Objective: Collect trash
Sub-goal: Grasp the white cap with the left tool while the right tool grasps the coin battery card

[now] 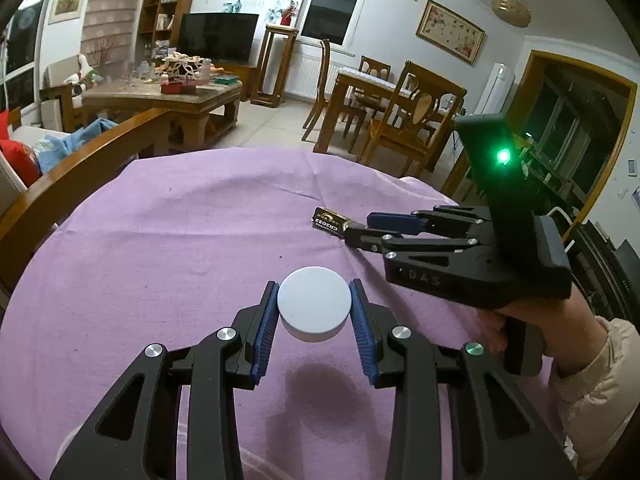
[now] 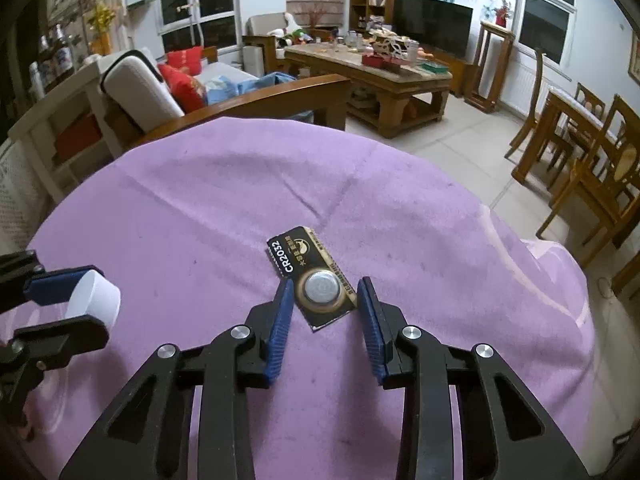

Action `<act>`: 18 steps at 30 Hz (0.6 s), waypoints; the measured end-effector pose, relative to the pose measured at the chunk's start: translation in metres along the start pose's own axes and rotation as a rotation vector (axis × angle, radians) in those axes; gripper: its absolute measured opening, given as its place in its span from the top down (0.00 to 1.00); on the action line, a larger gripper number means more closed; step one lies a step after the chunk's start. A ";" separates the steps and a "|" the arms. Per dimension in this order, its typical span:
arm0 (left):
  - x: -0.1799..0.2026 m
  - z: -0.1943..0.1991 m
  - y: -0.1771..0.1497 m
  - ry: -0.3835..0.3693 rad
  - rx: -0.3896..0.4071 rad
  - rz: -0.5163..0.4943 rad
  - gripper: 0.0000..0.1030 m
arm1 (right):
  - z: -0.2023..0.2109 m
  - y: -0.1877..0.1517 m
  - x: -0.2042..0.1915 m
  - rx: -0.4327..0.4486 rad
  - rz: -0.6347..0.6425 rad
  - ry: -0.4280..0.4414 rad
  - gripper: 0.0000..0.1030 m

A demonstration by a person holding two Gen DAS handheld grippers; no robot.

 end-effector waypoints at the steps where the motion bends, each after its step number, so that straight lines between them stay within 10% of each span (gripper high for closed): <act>1: 0.000 0.000 0.000 -0.004 0.001 -0.001 0.65 | 0.002 -0.001 -0.003 0.002 0.001 0.018 0.98; 9: -0.004 0.001 -0.002 -0.021 -0.002 0.003 0.65 | 0.024 -0.012 0.012 0.047 -0.086 0.069 0.94; 12: -0.006 0.000 -0.001 -0.011 -0.001 0.005 0.65 | 0.023 -0.005 0.012 0.066 -0.062 0.045 0.48; 18: -0.012 0.000 -0.001 0.007 -0.005 0.027 0.65 | -0.002 0.009 0.004 -0.006 0.015 0.034 0.58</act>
Point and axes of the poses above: each gripper's, at about its wrist camera, not at the fingertips, and z roughly against the way its jaws point, x to its right, y to its top, the point moved 1 cm from there along -z, roughly the way its jaws point, and after that the axes turned 6 degrees about -y, right-handed, at the moved point
